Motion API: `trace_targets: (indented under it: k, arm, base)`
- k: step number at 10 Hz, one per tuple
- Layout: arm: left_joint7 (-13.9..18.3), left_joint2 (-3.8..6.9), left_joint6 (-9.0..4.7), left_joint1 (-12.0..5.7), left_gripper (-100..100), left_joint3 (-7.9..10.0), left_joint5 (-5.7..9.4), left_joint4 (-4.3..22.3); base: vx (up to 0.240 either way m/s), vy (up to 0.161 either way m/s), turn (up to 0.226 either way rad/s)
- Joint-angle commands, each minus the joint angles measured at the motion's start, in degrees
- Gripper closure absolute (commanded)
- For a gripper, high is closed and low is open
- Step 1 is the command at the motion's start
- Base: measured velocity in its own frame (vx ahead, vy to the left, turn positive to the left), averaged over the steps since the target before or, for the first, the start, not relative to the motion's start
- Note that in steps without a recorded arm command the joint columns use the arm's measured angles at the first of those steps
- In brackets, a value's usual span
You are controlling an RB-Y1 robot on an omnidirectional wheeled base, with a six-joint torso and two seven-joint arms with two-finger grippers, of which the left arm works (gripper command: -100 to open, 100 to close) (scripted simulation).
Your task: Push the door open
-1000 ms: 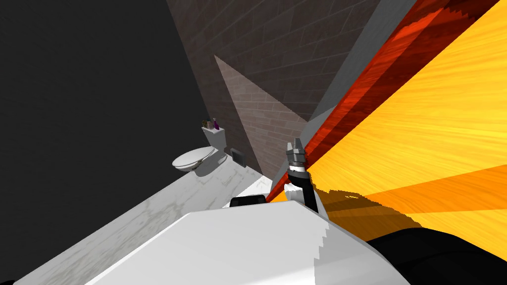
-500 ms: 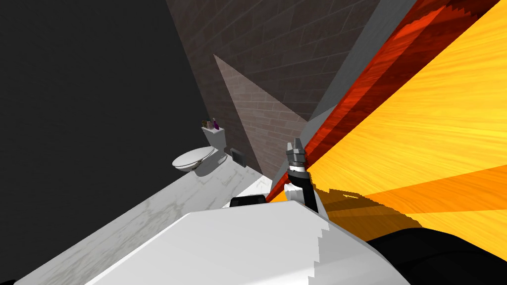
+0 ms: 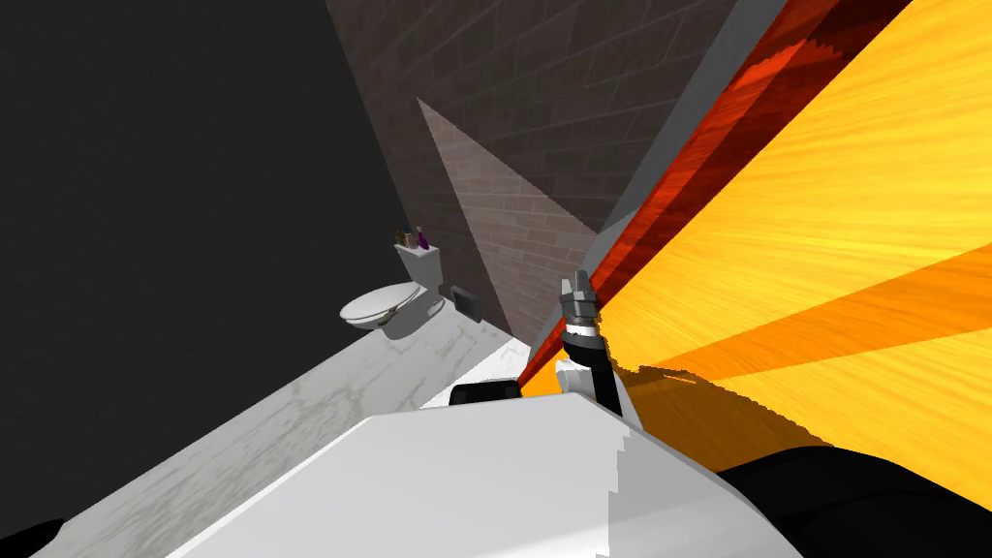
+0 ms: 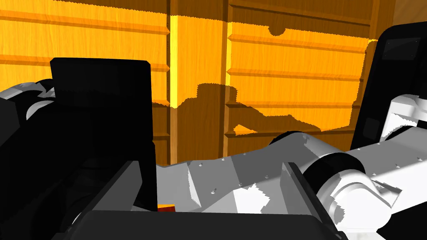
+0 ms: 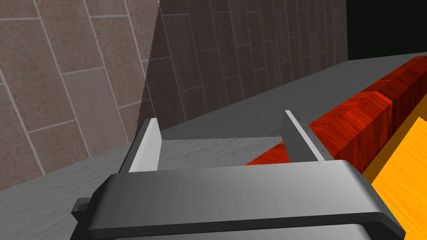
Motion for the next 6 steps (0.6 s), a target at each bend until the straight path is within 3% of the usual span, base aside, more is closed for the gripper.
trace_targets:
  k: [1, 3, 6]
  arm:
    - [0.44, 1.00, -0.19, -0.61, -100, 0.27, 0.21, -0.54]
    - [0.68, 2.23, -0.45, -1.35, -100, 0.58, 0.42, -0.94]
    - [1.01, 3.75, -0.81, -2.23, -100, 0.92, 0.69, -1.49]
  base:
    - [-0.241, -0.002, -0.017]
    - [-0.255, -0.009, -0.083]
    - [-0.065, -0.072, -0.059]
